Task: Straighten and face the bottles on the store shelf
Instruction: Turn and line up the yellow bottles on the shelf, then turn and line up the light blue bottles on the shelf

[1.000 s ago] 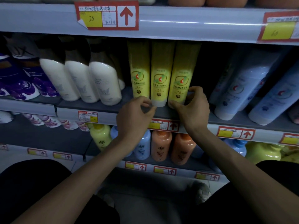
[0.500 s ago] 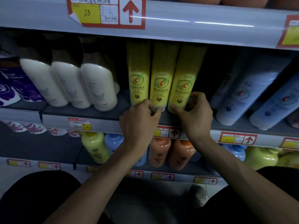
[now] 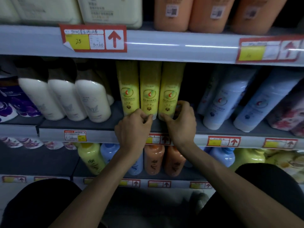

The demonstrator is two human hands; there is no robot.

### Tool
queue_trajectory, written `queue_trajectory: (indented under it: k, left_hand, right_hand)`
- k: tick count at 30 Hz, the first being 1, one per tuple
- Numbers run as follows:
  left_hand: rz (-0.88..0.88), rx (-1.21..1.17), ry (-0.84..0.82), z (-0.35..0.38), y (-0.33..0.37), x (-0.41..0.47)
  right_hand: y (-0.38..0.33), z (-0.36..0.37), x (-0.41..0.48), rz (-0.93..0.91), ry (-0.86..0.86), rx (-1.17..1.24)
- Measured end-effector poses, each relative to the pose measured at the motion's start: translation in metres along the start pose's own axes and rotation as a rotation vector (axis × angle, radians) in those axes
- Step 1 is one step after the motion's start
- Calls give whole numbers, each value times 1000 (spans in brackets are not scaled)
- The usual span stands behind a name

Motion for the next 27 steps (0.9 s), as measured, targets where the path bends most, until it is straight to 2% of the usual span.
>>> queue_trajectory:
  k: [5,12,19,27]
  left_hand:
    - [25,-21,-67,-12,7,-6]
    - [261,-232,-143,-36,36,-34]
    - [366,-374,-197,-21,87,-39]
    - [258,-662,-291,9,152,-39]
  right_hand:
    - [-7,-9,-2,17,-52,33]
    - [2,-58,-5,-88,-122,31]
    - [2,-121,-1,-104,-71,-14]
    - [25,-180,6,-38,70,-11]
Point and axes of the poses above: each hand's wrist, its own x-axis towards the middle knuckle, its own z-axis out of the palm, y = z × x, the point moved 1 cm from there along x, towards the middle knuckle, and after that the axes turned 13 degrees about x, right-handed, at the moved point
